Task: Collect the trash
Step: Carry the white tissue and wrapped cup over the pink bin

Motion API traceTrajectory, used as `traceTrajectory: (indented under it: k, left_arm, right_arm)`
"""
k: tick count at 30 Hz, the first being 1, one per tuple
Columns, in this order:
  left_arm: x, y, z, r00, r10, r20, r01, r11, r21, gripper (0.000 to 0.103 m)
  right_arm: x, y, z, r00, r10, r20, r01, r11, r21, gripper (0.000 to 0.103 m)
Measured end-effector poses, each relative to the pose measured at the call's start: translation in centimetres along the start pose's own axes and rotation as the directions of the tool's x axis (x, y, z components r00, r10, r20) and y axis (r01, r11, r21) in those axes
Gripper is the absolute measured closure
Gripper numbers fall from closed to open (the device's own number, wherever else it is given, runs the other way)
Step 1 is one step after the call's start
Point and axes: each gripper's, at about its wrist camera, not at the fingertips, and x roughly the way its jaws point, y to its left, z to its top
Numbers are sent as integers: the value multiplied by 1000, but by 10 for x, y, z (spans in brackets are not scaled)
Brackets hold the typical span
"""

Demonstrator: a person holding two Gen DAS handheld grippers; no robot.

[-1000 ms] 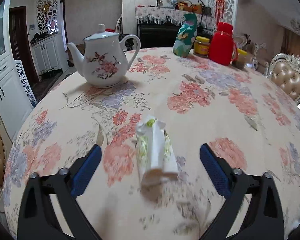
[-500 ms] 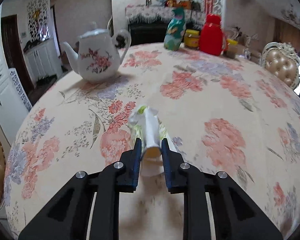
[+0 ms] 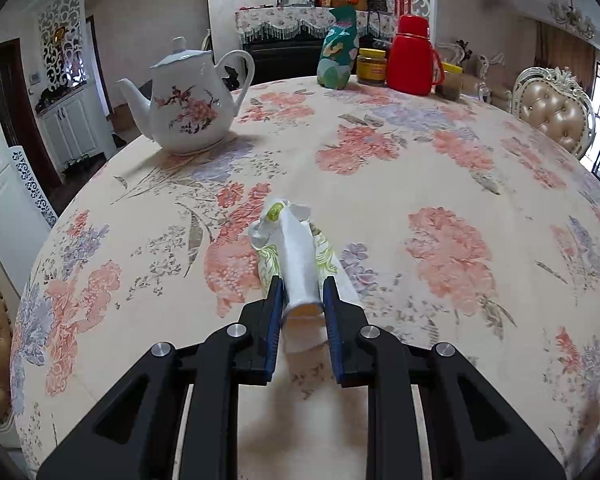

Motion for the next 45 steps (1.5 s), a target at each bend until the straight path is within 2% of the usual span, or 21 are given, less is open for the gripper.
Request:
traceTrajectory:
  k: [11, 14, 16, 17, 19, 20, 21, 22, 24, 27, 32, 36, 41, 45]
  left_arm:
    - [8, 8, 9, 1000, -3, 4, 3, 999, -50, 79]
    - [6, 7, 12, 1000, 5, 14, -4, 998, -60, 67]
    - [10, 7, 15, 1000, 9, 13, -8, 998, -63, 49]
    - [12, 6, 16, 1000, 8, 14, -7, 998, -61, 48]
    - [18, 4, 20, 1000, 11, 10, -11, 999, -51, 50]
    - [21, 3, 21, 1000, 7, 6, -7, 999, -45, 56]
    - [24, 3, 21, 1000, 7, -2, -7, 999, -36, 74]
    - [25, 2, 20, 1000, 20, -7, -20, 999, -28, 83]
    - [17, 3, 16, 1000, 10, 13, -10, 999, -34, 84]
    - [-13, 2, 7, 996, -10, 91, 13, 999, -36, 84]
    - [-83, -6, -24, 973, -73, 218, 85, 995, -45, 84]
    - [-129, -27, -53, 955, -104, 279, 111, 994, -9, 84]
    - [-151, -54, -77, 951, -152, 270, 140, 988, 65, 84]
    - [-163, -54, -93, 947, -171, 272, 158, 985, 69, 84]
  right_arm:
    - [1, 1, -1, 1000, 8, -6, -8, 1000, -5, 69]
    - [1, 2, -2, 1000, 12, -10, -12, 1000, -7, 69]
    - [0, 4, -2, 1000, 12, -7, -13, 1000, -12, 69]
    - [0, 4, -2, 1000, 12, -7, -13, 1000, -15, 69]
    - [1, 4, -1, 1000, 13, -7, -13, 1000, -16, 69]
    - [1, 4, -1, 1000, 14, -8, -14, 1000, -14, 69]
    - [1, 4, -1, 1000, 16, -10, -16, 1000, -10, 69]
    - [1, 4, -1, 1000, 17, -12, -17, 1000, -7, 69]
    - [1, 4, -1, 1000, 19, -12, -19, 1000, -7, 69]
    - [1, 5, -1, 1000, 21, -9, -21, 1000, -16, 69]
    - [0, 5, -1, 1000, 26, -8, -26, 1000, -13, 69]
    - [-3, 3, -1, 999, 37, 4, -37, 999, 4, 69]
    - [-12, -2, -2, 997, 62, 46, -64, 997, 32, 69]
    - [-28, -4, -6, 997, 74, 10, -75, 996, 46, 69]
